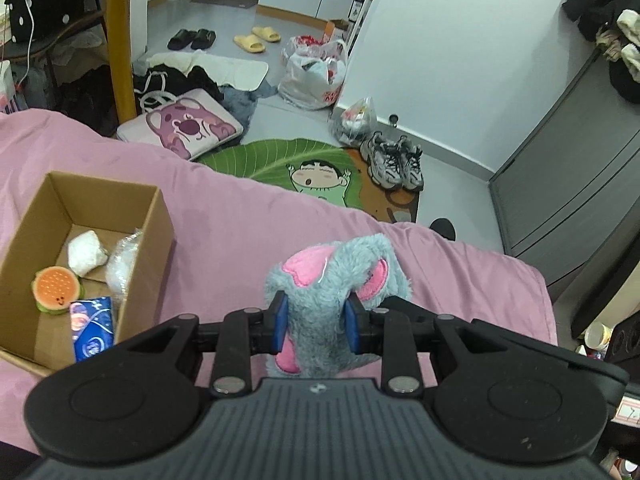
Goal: Organize soft objects
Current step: 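Carry the grey mouse plush with both tools over to the box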
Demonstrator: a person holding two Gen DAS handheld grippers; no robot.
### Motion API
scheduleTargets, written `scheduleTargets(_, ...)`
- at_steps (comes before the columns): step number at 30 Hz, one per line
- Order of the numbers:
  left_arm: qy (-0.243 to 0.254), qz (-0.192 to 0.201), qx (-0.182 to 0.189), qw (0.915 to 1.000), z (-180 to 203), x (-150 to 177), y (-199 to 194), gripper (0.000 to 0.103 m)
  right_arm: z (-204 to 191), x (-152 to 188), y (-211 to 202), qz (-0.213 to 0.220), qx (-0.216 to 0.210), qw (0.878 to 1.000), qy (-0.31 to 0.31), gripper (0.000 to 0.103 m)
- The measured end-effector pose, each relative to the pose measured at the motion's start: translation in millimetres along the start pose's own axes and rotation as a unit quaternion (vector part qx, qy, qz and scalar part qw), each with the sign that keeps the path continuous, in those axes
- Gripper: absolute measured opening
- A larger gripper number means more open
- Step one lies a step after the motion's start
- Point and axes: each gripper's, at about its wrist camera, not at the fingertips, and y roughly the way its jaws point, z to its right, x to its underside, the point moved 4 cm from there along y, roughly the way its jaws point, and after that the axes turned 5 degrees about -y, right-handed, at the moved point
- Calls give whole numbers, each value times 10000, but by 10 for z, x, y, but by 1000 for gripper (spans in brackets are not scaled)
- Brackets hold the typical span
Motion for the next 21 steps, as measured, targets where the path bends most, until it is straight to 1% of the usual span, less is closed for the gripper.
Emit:
scheduleTargets(6, -26, 259, 238, 9994, -126, -40, -304, 27, -245, 7, -128, 222, -201, 9993, -227, 15)
scheduleTargets(13, -50, 451, 353, 9983, -280, -76, -566, 27, -531, 62, -195, 351, -286, 9979, -464, 15)
scheduleTargets(21, -144, 596, 376, 9974, -525, -151, -796, 27, -841, 157, -147, 502, -394, 9966, -517, 15)
